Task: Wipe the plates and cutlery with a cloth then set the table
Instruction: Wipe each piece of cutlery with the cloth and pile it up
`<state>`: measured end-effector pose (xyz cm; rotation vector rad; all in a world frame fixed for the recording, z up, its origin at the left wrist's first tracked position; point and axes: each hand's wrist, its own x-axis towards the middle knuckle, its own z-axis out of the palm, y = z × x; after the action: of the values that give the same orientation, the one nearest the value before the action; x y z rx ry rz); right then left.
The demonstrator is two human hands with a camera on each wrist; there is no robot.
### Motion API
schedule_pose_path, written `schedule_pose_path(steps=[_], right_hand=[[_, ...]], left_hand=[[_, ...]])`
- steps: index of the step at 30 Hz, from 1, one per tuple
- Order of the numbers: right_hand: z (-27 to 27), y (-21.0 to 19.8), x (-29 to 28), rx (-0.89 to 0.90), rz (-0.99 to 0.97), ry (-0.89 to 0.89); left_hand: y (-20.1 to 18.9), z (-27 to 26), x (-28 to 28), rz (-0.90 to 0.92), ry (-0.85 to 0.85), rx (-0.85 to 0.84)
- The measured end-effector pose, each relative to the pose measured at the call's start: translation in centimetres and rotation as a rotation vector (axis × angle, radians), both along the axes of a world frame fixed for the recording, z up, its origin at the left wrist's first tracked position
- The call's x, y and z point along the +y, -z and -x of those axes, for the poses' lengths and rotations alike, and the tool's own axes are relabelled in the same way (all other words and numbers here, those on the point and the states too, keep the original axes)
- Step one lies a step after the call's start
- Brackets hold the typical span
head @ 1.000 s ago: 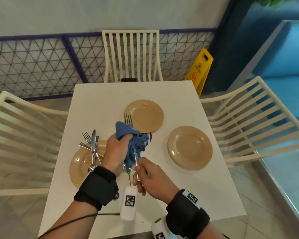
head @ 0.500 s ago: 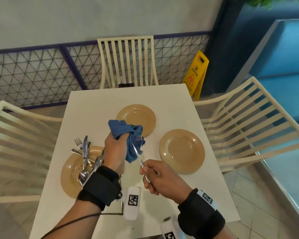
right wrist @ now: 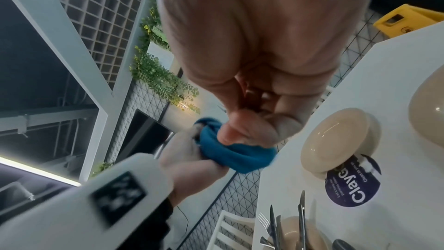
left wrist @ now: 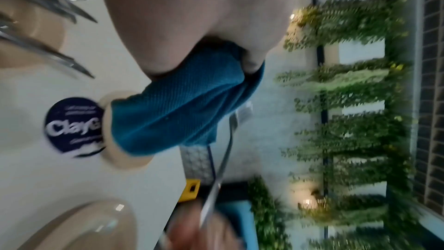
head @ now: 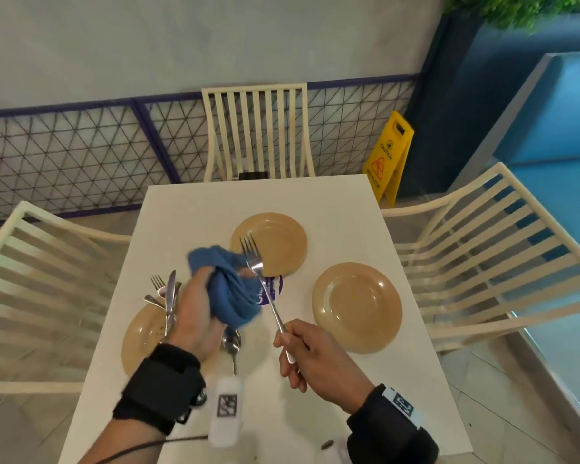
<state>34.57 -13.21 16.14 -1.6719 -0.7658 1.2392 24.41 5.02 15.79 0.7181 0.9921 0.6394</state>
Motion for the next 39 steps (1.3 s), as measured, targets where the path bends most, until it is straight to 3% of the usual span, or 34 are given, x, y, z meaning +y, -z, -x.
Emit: schedule_pose_path(steps=[2,6,10,14,16,19,21,24,28,33,39], right_hand=[[0.7,0.4,1.9,0.004,0.013,-0.061],[0.1,0.6,3.6,-0.141,0.108,-0.209],[-3.8,-0.6,4.3,-0.136,0.035,0.089],[-2.6,-0.2,8.7,-0.174,-0.102,0.052],[-2.4,0.3,10.6,-0.203,-0.129,0.127],[-3.8,0.4,11.7,-0.099,-0.142,0.340],[-2.8,1.3,11.8,-0.051,-0.147,0.334],[-0.2,2.3,12.1,-0.078,-0.152,0.182],[-3.8,1.0,13.0,0.039,-0.163,0.408],[1.8,3.2,12.6,0.020,-0.087,0.205],[-2.4,2.6,13.7,0.257,-0.086,0.534]], left_hand=[[0.1,-0.3,-2.8,-0.033,0.218,0.055],[0.3,-0.8,-3.7,-0.161,0.201,0.249],[-0.1,1.4,-2.5,-0.300,0.342,0.355],[-0.8,1.7,-3.1,-0.415,0.467,0.358],[-0.6,2.2,-3.7,-0.463,0.539,0.396],[-0.5,4.0,-3.8,-0.444,0.633,0.416],[-0.7,4.5,-3.1,-0.428,0.602,0.398],[-1.2,4.3,-2.3,-0.378,0.514,0.367],[-0.4,5.5,-2.7,-0.410,0.649,0.384],[0.0,6.0,-1.6,-0.434,0.517,0.404],[1.8,10.2,-1.6,-0.399,0.804,0.489]])
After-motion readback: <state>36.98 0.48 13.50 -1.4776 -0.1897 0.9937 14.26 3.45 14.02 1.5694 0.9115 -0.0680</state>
